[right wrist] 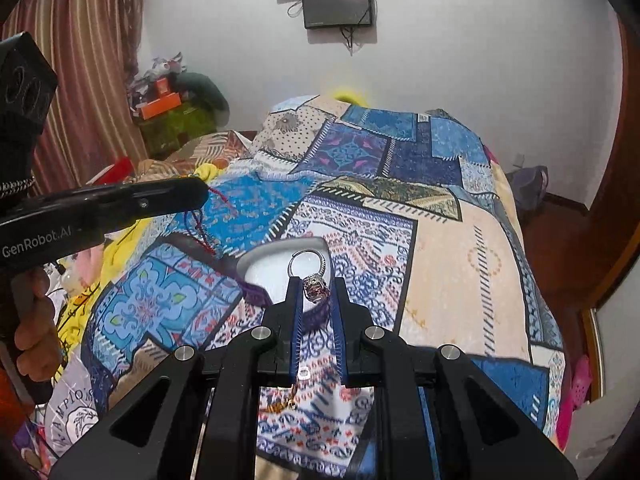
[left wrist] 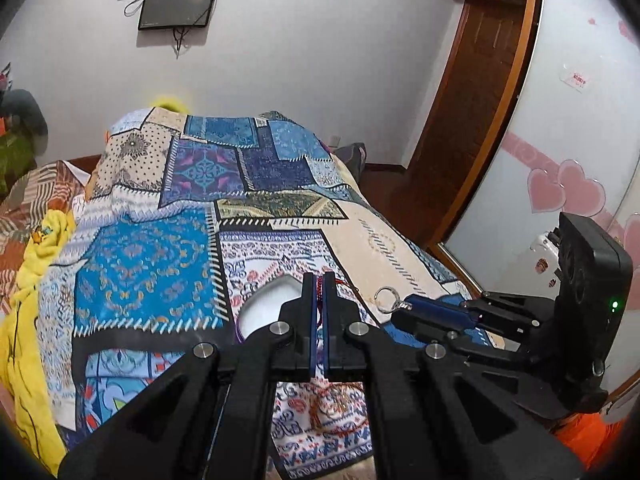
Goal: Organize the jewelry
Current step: 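Carry both items over the purple heart tin and open both tools to drop them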
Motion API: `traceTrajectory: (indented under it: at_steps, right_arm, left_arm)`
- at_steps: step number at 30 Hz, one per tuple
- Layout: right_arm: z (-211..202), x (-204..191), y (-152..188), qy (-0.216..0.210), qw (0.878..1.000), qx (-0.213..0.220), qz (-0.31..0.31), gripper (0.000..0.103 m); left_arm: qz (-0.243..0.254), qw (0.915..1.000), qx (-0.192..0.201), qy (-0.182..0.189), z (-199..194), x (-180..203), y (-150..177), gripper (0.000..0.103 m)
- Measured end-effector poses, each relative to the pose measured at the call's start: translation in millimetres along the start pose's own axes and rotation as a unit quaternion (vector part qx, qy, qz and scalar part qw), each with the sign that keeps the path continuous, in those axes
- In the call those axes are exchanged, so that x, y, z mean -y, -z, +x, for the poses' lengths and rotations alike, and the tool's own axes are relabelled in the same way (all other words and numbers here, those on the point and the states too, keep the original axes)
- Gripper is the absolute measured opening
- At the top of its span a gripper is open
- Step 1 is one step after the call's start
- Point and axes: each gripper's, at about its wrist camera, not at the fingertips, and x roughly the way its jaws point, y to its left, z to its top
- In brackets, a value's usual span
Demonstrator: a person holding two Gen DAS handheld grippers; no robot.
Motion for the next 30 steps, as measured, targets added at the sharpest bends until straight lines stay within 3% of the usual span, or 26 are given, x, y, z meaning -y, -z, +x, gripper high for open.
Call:
traceTrajectory:
  at_steps: [11,30]
  right_arm:
    - [35,1,-11,-0.016,1.000,-0.019,-0.004,0.012]
    - [86,0,-13,-0.039,0.994,-0.095,-0.036,0.012]
  left_arm:
    - [-0.007,0.9999,-0.008,-0.008,31,-21,-9,0.000]
    - [-0.029,0.9957,-0.088,0.001,93,-51,16,0.000]
